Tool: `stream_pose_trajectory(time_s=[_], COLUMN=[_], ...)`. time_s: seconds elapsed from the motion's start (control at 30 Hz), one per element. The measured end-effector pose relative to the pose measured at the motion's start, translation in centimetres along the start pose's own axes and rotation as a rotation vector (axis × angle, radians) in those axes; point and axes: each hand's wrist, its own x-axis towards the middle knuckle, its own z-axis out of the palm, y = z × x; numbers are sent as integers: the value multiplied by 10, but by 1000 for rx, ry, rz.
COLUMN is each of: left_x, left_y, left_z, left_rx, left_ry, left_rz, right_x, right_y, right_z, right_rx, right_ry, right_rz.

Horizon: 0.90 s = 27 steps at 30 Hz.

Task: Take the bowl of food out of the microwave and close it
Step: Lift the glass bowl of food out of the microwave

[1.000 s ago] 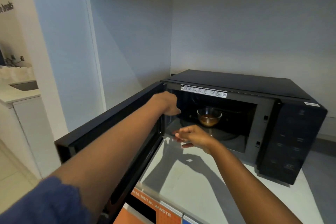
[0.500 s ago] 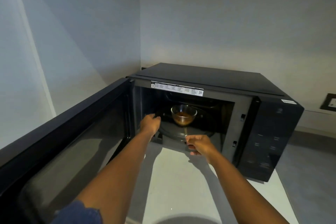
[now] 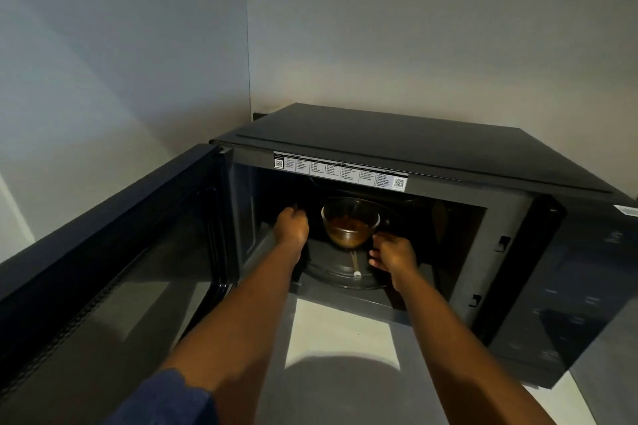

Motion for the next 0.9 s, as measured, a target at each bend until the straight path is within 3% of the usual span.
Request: stream_pose_trajectory(time_s=[0.17,0.37,0.9], left_x=[18,31,36], left_y=[-16,-28,-36], left_z=[15,30,55], left_rx=[28,32,-141], left_ry=[-54,-58,-151], left_rz=[-36,-73,-132], right_x=[26,41,43], right_y=[-4,-7,-1], right_z=[11,15,22], right_rx=[50,-65,-126], right_ry=[0,-5,-36], right_rz=[44,37,0])
